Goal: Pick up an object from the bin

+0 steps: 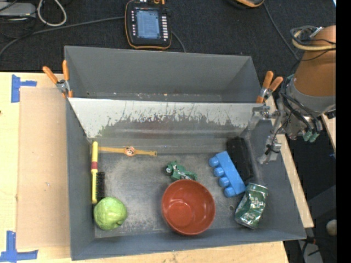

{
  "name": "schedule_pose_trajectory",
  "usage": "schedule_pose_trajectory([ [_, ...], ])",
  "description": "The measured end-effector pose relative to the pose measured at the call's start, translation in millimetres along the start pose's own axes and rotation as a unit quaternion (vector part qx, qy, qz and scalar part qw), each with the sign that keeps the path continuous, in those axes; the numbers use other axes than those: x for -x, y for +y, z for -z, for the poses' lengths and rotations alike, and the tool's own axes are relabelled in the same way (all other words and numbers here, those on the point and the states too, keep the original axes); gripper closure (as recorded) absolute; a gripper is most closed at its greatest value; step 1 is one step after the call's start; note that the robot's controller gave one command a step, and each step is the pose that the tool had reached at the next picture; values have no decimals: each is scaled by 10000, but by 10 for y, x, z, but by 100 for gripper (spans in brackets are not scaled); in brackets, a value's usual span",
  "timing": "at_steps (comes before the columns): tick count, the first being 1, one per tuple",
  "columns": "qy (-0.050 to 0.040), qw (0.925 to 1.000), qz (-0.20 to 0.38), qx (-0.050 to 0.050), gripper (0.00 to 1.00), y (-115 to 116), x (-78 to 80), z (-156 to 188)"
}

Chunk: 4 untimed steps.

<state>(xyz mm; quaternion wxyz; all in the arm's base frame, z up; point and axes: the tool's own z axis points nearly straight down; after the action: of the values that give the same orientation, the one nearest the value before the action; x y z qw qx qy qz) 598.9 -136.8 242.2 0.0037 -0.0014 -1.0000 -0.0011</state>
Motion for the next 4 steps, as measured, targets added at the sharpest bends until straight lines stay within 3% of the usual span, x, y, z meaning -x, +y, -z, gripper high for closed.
schedule_pose_trajectory([
  [1,-39,10000,18,-9,0,7,15,48],
  [2,-40,9995,-304,-1,0,181,-285,-905],
  [3,-85,9982,586,-17,0,-34,-861,-1311],
  [4,-56,10000,80,0,0,-20,-703,-315],
])
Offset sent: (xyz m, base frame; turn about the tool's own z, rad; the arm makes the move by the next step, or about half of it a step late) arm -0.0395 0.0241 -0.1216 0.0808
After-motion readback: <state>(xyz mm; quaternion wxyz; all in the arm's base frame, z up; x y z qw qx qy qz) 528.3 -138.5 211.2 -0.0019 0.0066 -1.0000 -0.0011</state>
